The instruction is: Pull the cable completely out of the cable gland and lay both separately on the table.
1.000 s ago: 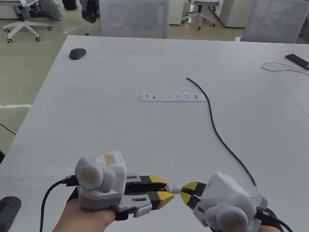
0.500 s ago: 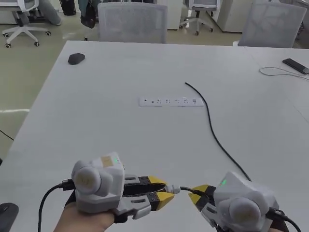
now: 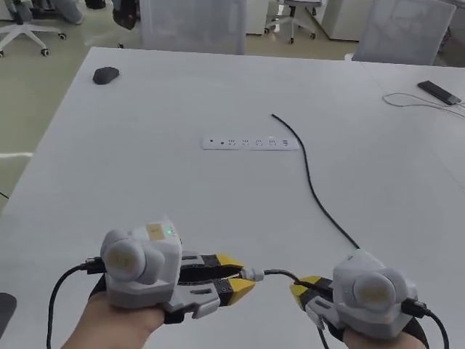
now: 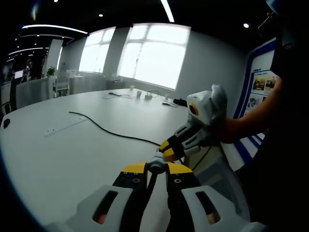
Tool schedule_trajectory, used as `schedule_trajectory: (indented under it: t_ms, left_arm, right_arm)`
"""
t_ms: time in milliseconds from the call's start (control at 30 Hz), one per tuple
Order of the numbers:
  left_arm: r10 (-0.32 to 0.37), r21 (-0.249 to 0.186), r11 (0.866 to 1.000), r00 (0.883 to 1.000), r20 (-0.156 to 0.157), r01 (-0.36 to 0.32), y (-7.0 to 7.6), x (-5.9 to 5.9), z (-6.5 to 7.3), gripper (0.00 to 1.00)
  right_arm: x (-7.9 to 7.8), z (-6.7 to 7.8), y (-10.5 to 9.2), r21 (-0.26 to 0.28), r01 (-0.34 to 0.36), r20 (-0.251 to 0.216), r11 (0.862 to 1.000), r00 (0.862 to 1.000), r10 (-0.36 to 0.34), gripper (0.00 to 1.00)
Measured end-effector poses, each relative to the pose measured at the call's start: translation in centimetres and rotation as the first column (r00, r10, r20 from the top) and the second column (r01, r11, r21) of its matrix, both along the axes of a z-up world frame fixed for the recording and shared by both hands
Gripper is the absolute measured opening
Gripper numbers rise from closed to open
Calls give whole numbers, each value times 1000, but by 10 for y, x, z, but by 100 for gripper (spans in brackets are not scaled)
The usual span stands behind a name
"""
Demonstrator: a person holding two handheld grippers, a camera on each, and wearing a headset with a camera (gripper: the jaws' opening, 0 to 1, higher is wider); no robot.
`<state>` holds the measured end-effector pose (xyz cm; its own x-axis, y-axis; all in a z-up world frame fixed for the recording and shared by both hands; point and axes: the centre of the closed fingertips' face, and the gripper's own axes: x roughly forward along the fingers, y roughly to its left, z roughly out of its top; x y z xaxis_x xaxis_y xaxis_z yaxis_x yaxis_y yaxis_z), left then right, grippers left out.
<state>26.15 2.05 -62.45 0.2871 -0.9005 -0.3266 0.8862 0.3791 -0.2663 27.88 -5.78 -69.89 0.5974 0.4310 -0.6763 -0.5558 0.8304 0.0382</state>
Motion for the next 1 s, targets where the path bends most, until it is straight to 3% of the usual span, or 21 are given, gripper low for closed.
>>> schedule_trajectory:
  t_ms: [100, 233, 333, 767, 1000]
  left_arm:
    - [7, -3, 1000, 1000, -2, -7, 2, 0, -1, 15]
    - [14, -6, 1000, 1000, -9, -14, 3, 2, -3, 15]
    - [11, -6, 1000, 1000, -11, -11, 2, 1, -4, 15]
    - [13, 0, 1000, 1000, -28, -13, 8, 5, -8, 15]
    - [34, -3, 999, 999, -25, -34, 16, 12, -8, 15]
  right_arm:
    - [-3, -7, -4, 27, 47, -46, 999, 998, -46, 0]
    - [-7, -13, -5, 103, 123, -120, 987, 987, -110, 0]
    - [-6, -16, -4, 104, 127, -129, 987, 985, -113, 0]
    - [-3, -15, -1, 69, 86, -97, 994, 992, -79, 0]
    - [-1, -12, 5, 25, 3, -72, 1000, 997, -1, 1]
